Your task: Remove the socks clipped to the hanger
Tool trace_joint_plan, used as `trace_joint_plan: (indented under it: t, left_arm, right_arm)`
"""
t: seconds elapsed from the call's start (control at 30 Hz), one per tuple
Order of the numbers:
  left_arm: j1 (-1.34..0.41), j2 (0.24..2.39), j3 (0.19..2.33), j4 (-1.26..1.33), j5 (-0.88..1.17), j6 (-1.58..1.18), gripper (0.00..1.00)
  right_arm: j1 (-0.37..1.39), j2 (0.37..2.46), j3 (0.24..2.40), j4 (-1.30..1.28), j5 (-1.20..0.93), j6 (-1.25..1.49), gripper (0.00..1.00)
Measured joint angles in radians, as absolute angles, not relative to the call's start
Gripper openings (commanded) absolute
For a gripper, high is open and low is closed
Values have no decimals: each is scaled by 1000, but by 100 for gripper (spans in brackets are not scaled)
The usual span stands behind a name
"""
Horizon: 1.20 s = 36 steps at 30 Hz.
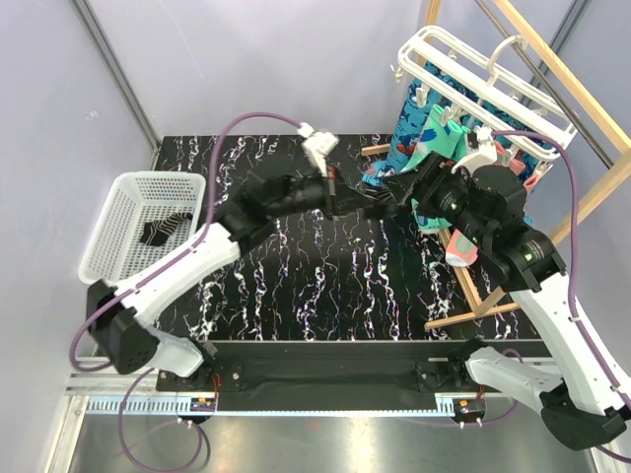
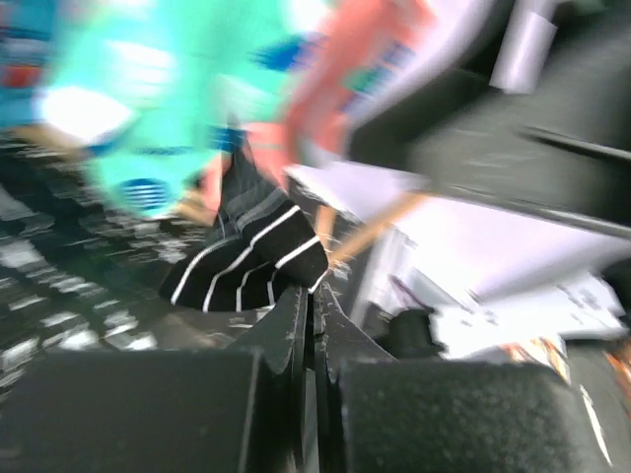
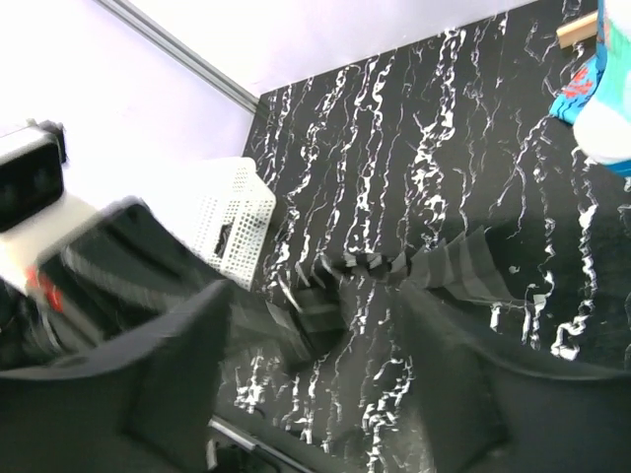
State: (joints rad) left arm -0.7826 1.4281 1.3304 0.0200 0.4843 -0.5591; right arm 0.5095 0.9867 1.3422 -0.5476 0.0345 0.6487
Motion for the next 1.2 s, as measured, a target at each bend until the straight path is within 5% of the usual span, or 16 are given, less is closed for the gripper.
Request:
trace_joint_plan:
  t: [0.17, 0.47, 0.7, 0.73, 0.8, 0.9, 0.97, 1.2]
  left_arm:
    - [-557, 1295, 1243, -109, 418, -553, 0]
    - [3, 1183, 1153, -352, 287, -565, 0]
    - [224, 1101, 1089, -404, 119, -583, 3]
    - [238, 1102, 1079, -408, 99, -591, 7]
    - [260, 1111, 1063, -427, 55, -614, 35]
    - [285, 1134, 1052, -469, -13, -656, 91]
    - [296, 1151, 1052, -486, -41, -670, 98]
    - [291, 1182, 1051, -498, -29, -668, 99]
  right_arm:
    - [509, 951, 1342, -560, 39, 622, 96]
    - [509, 907, 1342, -579, 69, 580, 100]
    - [509, 905, 1340, -583, 66, 550, 100]
    - [509, 906, 1340, -589, 64, 543, 100]
    - [509, 908, 1340, -602, 59, 533, 99]
    - [509, 913, 1341, -624, 59, 519, 99]
    - [509, 915, 1341, -635, 59, 510, 99]
    - [509, 931, 1356, -664, 81, 467, 98]
